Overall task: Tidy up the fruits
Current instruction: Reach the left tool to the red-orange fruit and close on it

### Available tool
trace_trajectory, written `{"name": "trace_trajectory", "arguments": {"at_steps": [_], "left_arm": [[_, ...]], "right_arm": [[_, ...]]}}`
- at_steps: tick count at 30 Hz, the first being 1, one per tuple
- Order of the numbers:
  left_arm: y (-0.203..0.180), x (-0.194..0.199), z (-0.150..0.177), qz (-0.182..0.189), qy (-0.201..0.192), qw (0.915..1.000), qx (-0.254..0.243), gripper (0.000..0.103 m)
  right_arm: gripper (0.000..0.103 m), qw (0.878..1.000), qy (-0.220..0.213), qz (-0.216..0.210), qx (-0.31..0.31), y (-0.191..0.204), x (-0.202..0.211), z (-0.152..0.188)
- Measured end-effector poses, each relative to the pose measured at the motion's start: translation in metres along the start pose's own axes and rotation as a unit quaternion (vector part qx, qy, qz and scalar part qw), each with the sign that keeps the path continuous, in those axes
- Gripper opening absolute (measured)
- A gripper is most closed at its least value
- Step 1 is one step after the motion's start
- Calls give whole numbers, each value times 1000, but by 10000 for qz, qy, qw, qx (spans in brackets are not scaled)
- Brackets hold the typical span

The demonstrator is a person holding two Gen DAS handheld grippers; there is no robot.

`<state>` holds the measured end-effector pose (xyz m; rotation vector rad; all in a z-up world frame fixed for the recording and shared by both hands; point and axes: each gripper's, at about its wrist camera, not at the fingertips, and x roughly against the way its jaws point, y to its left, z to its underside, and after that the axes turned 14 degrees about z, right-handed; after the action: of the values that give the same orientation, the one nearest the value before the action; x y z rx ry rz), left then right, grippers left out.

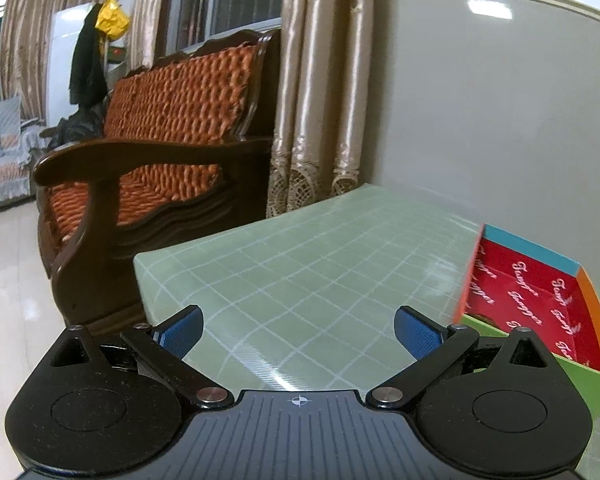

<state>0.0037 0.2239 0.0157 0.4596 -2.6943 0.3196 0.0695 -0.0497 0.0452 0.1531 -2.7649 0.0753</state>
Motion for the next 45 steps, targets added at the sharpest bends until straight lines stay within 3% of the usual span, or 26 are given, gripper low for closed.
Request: {"name": "trace_trajectory", "arguments": {"at_steps": [13, 23, 30, 37, 45], "left_arm": [[-65, 5, 9, 340, -112, 9969, -697, 102], [-127, 16, 18, 951, -346, 9864, -1291, 103], [-172, 24, 29, 1559, -418, 9734, -1629, 103], [-222, 28, 50, 1983, -338, 9532, -2259, 103], [-245, 20, 58, 2233, 44, 9486, -2243, 103]], "right_arm": [[103, 9958, -26, 915, -34, -58, 2, 16], [103, 9740, -104, 2151, -701, -130, 16, 33], [103, 9684, 265, 2080, -1351, -175, 24, 43], [103, 9602, -150, 2447, -1335, -193, 46, 47], [103, 9567, 2, 2571, -1364, -206, 43, 59]]}}
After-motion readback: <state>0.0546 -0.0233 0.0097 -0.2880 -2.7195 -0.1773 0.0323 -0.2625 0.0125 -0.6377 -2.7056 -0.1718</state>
